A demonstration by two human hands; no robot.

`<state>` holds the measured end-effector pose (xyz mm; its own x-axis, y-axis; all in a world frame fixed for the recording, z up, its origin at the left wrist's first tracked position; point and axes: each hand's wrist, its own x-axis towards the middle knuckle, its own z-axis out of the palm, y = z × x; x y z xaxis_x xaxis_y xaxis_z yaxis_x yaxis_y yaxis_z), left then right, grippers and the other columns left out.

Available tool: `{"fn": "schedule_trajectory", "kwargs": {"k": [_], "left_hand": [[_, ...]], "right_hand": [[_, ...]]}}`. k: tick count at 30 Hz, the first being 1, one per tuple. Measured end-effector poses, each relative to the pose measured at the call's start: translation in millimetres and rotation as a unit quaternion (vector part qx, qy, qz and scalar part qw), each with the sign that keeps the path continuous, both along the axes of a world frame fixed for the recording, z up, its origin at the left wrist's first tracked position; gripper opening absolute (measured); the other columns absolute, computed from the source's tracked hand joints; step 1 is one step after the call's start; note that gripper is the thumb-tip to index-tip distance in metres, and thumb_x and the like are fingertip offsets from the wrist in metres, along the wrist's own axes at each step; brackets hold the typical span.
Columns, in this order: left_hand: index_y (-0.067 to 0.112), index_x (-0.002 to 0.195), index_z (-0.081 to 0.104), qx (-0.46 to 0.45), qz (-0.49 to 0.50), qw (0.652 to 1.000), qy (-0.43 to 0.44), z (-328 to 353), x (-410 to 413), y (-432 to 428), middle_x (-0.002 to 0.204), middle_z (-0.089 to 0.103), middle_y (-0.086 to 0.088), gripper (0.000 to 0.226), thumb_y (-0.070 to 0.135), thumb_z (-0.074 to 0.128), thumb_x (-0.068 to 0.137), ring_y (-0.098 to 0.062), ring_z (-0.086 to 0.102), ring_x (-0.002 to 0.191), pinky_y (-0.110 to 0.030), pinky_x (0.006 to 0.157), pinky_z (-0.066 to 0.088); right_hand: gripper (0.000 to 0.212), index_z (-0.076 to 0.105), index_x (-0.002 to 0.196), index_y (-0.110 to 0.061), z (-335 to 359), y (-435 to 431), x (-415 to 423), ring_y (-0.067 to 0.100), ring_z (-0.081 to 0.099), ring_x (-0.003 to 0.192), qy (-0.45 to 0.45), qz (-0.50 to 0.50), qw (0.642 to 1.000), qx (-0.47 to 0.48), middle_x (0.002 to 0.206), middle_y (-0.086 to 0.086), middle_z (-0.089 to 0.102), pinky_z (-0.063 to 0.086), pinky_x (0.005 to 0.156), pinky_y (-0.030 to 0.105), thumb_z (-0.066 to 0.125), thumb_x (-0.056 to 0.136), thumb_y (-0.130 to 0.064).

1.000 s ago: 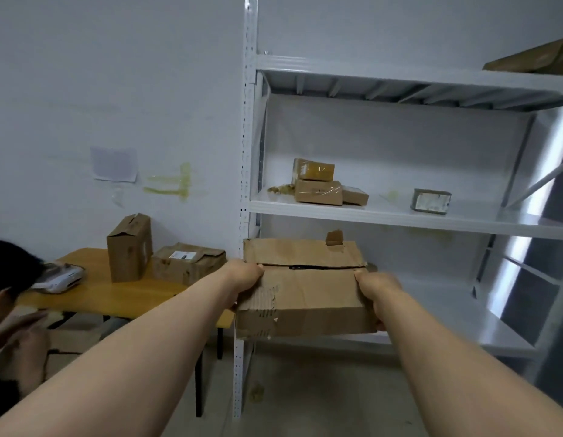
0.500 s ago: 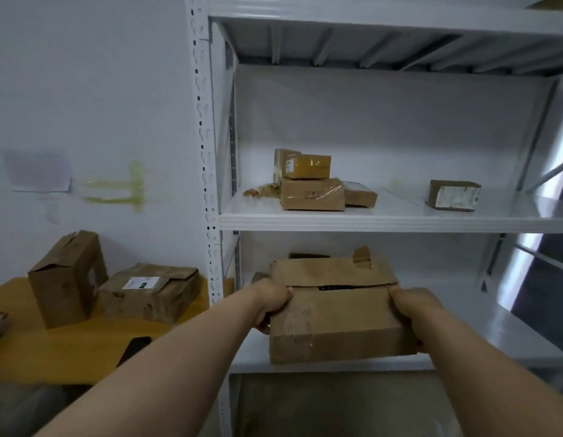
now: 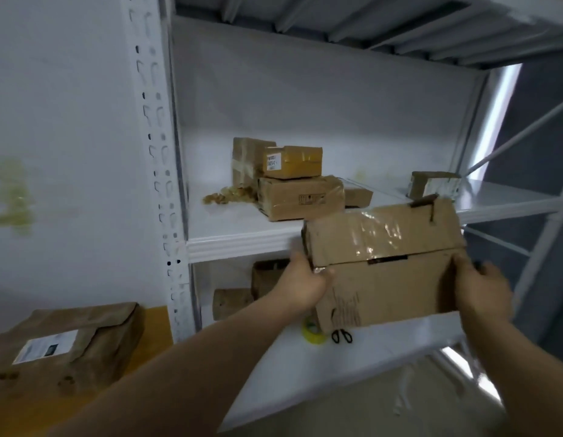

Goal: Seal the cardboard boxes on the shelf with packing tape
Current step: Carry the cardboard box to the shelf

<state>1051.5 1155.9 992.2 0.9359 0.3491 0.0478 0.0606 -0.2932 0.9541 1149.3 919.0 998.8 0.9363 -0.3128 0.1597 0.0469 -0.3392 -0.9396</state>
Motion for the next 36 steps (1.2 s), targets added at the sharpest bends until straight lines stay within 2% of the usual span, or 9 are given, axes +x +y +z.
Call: {"fn": "schedule_trajectory", "kwargs": {"k": [4,9,12,17,20,25,29,33,36], "left_hand": [[0.021,0.130,0.034,-0.044,-0.087,0.995,-0.016,12.6,2.5,17.4,0.124,0.061,0.005,0.048,0.030,0.067,0.097,-0.018,0.059,0.120,-0.042,0.104,0.051],[0.013,0.152,0.021,-0.084,-0.133,0.976,0.154,-11.3,6.0,24.1,0.143,0.051,-0.004,0.076,0.037,0.067,0.096,-0.019,0.053,0.117,-0.034,0.092,0.049],[0.015,0.142,0.045,-0.087,-0.143,0.960,0.223,-11.5,9.8,29.4,0.132,0.058,-0.006,0.051,0.035,0.062,0.099,-0.025,0.057,0.114,-0.044,0.093,0.051],[0.014,0.098,0.058,-0.105,-0.107,0.959,0.242,-2.7,6.6,44.1,0.098,0.067,-0.010,0.014,0.022,0.049,0.104,-0.026,0.064,0.090,-0.041,0.078,0.055],[0.012,0.093,0.061,-0.106,-0.059,0.959,0.255,-9.6,16.3,61.1,0.104,0.071,-0.014,0.019,0.019,0.046,0.103,-0.031,0.068,0.103,-0.049,0.092,0.056],[0.011,0.084,0.064,-0.087,-0.004,0.950,0.299,-38.9,38.6,82.4,0.075,0.073,-0.010,0.028,0.018,0.043,0.101,-0.028,0.070,0.080,-0.044,0.073,0.059],[0.003,0.104,0.062,-0.050,-0.014,0.931,0.362,-71.6,52.4,89.4,0.107,0.072,-0.019,0.022,0.019,0.047,0.101,-0.036,0.065,0.110,-0.057,0.103,0.048],[0.001,0.092,0.063,-0.109,0.005,0.933,0.343,-94.9,88.6,89.9,0.066,0.072,-0.013,0.025,0.013,0.045,0.105,-0.030,0.067,0.077,-0.048,0.076,0.057],[0.002,0.107,0.067,-0.082,0.038,0.945,0.315,-110.0,135.3,92.7,0.091,0.073,-0.018,0.028,0.020,0.046,0.105,-0.033,0.070,0.083,-0.049,0.077,0.059]], "right_hand": [[0.038,0.055,0.099,-0.015,24.3,13.5,-22.8,0.031,0.050,0.092,-0.041,-0.085,0.995,0.031,0.098,0.011,0.054,0.041,0.081,0.042,0.040,0.100,-0.050],[0.052,0.055,0.112,-0.004,2.2,10.0,-37.6,0.038,0.055,0.092,0.111,-0.100,0.989,-0.017,0.102,0.017,0.056,0.047,0.083,0.045,0.044,0.099,-0.053],[0.068,0.056,0.126,0.000,-7.8,7.7,-31.9,0.040,0.059,0.094,0.179,-0.096,0.979,-0.030,0.109,0.019,0.061,0.052,0.089,0.050,0.048,0.094,-0.060],[0.056,0.054,0.138,-0.004,-7.1,33.9,-25.3,0.043,0.055,0.116,0.208,-0.035,0.975,-0.072,0.133,0.024,0.056,0.044,0.106,0.049,0.047,0.103,-0.048],[0.048,0.057,0.128,-0.003,-21.2,53.5,-19.0,0.039,0.056,0.110,0.229,-0.003,0.971,-0.066,0.119,0.021,0.058,0.045,0.106,0.049,0.050,0.101,-0.041],[0.035,0.057,0.107,-0.008,-61.8,72.1,12.8,0.038,0.058,0.107,0.277,0.041,0.958,-0.056,0.118,0.017,0.061,0.048,0.103,0.053,0.058,0.094,-0.041],[0.034,0.052,0.112,-0.007,-62.2,84.5,37.2,0.039,0.056,0.114,0.306,0.077,0.941,-0.123,0.119,0.017,0.057,0.047,0.104,0.052,0.055,0.099,-0.038],[0.025,0.051,0.104,-0.006,-75.6,93.2,88.1,0.036,0.053,0.101,0.296,0.103,0.939,-0.140,0.110,0.017,0.053,0.049,0.098,0.048,0.058,0.099,-0.029],[0.023,0.051,0.089,-0.007,-102.9,104.3,133.5,0.033,0.056,0.087,0.288,0.118,0.942,-0.129,0.095,0.015,0.055,0.053,0.096,0.050,0.054,0.099,-0.027]]}}
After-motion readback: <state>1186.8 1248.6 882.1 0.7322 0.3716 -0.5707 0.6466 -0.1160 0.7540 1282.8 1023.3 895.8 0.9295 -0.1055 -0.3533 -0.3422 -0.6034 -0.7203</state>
